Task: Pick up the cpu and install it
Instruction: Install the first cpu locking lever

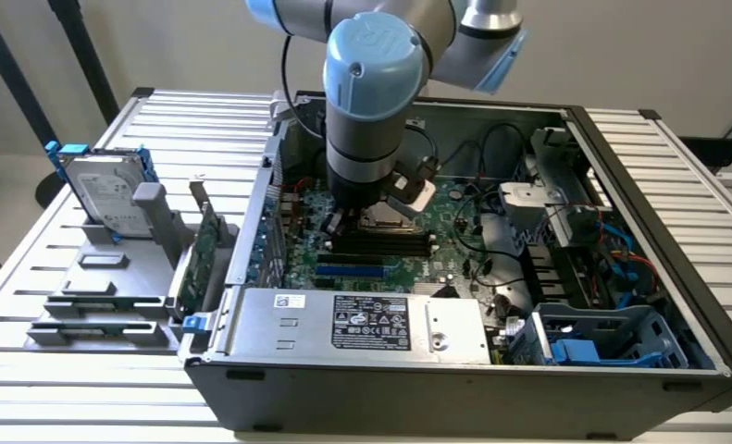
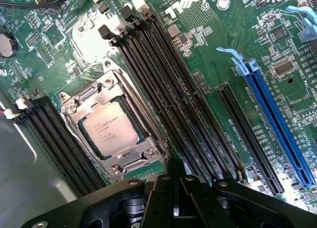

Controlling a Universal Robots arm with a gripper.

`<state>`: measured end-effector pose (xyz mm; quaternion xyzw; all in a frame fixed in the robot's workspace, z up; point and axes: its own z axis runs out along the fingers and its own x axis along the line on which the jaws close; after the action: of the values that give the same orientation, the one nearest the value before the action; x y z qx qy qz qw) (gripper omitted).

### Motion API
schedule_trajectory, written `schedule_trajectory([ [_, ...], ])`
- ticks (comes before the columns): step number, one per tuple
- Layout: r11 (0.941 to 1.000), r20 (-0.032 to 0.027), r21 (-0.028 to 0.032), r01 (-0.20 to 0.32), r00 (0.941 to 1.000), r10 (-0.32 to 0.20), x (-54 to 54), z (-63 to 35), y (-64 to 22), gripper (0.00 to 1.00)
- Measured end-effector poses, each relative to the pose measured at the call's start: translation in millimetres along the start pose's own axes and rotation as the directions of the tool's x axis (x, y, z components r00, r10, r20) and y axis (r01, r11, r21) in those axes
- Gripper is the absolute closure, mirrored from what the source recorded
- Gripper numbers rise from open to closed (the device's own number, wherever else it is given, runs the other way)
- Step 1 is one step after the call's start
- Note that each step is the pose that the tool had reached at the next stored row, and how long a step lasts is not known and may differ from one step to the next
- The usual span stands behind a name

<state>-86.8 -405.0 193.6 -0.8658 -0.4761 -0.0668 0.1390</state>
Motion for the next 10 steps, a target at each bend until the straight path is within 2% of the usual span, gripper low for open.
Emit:
schedule_trajectory([
  [4,1.0000,0.0059,-0.0036,0.000,1.0000,0.000,0.2,0.0,-0.2,0.89],
  [7,1.0000,0.0063,-0.0042,0.000,1.0000,0.000,0.9,-2.1,-0.6,0.89],
  [10,1.0000,0.0072,-0.0045,0.000,1.0000,0.000,2.7,-9.0,-2.0,0.89],
])
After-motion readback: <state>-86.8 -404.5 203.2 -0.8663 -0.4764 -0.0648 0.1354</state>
